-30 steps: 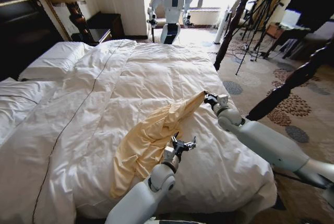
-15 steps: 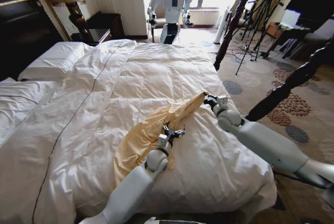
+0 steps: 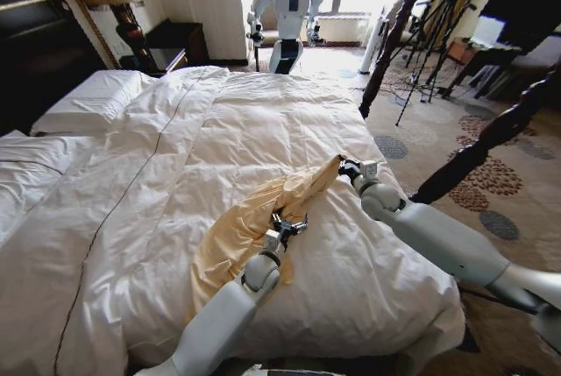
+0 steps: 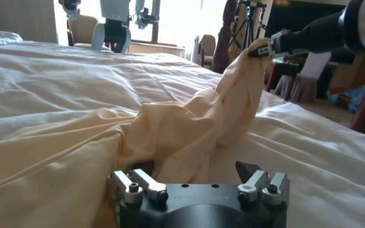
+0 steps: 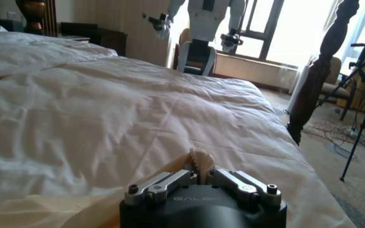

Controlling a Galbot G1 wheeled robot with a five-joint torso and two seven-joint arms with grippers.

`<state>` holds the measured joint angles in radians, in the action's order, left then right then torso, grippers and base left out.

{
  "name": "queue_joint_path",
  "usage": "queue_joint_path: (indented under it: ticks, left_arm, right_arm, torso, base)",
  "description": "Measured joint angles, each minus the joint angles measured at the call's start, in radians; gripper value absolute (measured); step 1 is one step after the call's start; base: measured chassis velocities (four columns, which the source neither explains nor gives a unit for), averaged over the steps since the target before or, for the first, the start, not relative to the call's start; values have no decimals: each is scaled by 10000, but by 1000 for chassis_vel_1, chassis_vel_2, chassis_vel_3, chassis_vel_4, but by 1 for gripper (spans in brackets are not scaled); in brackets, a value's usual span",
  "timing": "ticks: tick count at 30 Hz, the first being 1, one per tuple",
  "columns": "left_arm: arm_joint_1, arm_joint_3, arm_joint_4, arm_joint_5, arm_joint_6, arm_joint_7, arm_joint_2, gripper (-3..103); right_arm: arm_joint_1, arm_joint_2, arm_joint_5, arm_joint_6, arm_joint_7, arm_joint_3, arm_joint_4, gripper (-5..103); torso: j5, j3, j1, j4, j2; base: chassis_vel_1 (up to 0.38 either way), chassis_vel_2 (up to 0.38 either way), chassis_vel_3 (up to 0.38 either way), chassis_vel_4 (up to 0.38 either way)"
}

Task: Pick up the clothes from the bed and hang them on the clothes hanger.

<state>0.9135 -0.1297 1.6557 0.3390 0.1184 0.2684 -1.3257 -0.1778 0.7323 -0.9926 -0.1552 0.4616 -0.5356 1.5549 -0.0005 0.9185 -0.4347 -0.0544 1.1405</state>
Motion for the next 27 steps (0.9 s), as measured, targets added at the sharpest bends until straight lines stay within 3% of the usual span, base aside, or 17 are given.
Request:
queue_joint_path:
  ticks: [13,15,16,18,21,27]
  left_arm:
    - [40,46,-42,-212,-127,-200,84,50]
    - [63,56,-60,-282,-149,-237,100,50]
    - [81,72,-82,-349,-169,-253,109,43]
    - [85,89,-101,-398,-190,-255,121,43]
    - [77,180,-106,-452,-238,-240,181,34]
    - [-169,578,373,-4,-35,-128,561,15]
  right_arm:
    - [-135,-10,9,14,137,114,146,0]
    - [-136,-10,10,14,135,146,146,0]
    - [-135,-1,11,15,131,181,141,0]
    - [-134,6,15,18,127,205,136,0]
    - [-113,47,33,39,111,304,113,0]
    - [-45,168,66,84,100,566,200,0]
  torso:
    - [0,0,0,0,0]
    - [1,0,0,0,0]
    - [0,0,0,0,0]
    - [0,0,0,0,0]
    - [0,0,0,-1,0]
    - [-1,0,0,1,0]
  base:
    - [0,0,0,0]
    - [0,0,0,0]
    - [0,0,0,0]
    - [0,0,0,0]
    - [0,0,0,0]
    - [0,0,0,0]
